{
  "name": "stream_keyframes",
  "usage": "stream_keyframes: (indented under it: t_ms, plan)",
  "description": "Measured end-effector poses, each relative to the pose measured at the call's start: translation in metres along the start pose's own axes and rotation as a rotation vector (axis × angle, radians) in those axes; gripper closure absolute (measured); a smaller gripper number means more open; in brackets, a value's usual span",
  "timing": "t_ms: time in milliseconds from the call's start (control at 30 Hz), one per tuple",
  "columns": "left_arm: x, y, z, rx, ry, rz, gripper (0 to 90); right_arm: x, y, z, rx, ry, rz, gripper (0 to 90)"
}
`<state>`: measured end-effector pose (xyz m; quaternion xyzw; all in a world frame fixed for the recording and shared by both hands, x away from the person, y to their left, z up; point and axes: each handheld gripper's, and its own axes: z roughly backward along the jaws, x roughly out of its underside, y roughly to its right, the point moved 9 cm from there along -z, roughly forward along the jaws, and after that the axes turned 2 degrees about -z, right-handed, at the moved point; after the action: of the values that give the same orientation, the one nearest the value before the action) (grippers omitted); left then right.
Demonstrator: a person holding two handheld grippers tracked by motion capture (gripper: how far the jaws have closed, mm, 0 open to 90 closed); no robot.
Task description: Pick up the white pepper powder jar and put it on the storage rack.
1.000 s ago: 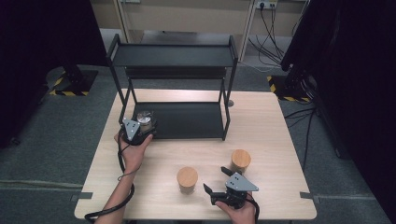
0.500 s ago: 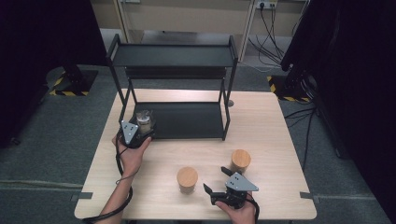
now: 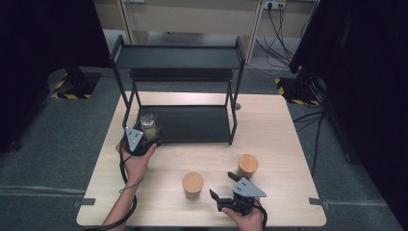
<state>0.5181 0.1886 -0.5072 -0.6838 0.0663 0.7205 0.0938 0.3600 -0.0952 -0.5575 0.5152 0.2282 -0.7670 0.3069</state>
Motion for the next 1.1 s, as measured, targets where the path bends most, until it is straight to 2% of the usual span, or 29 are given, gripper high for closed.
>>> stream_keyframes:
  t_ms: [333, 1100]
  plan:
    - [0.002, 0.007, 0.01, 0.015, -0.003, -0.013, 15.1, 0.0, 0.0, 0.0, 0.0, 0.002, 0.001, 8.6]
    - [0.007, 0.012, 0.038, 0.047, -0.009, 0.019, 14.6, 0.0, 0.0, 0.0, 0.001, 0.002, 0.002, 8.6]
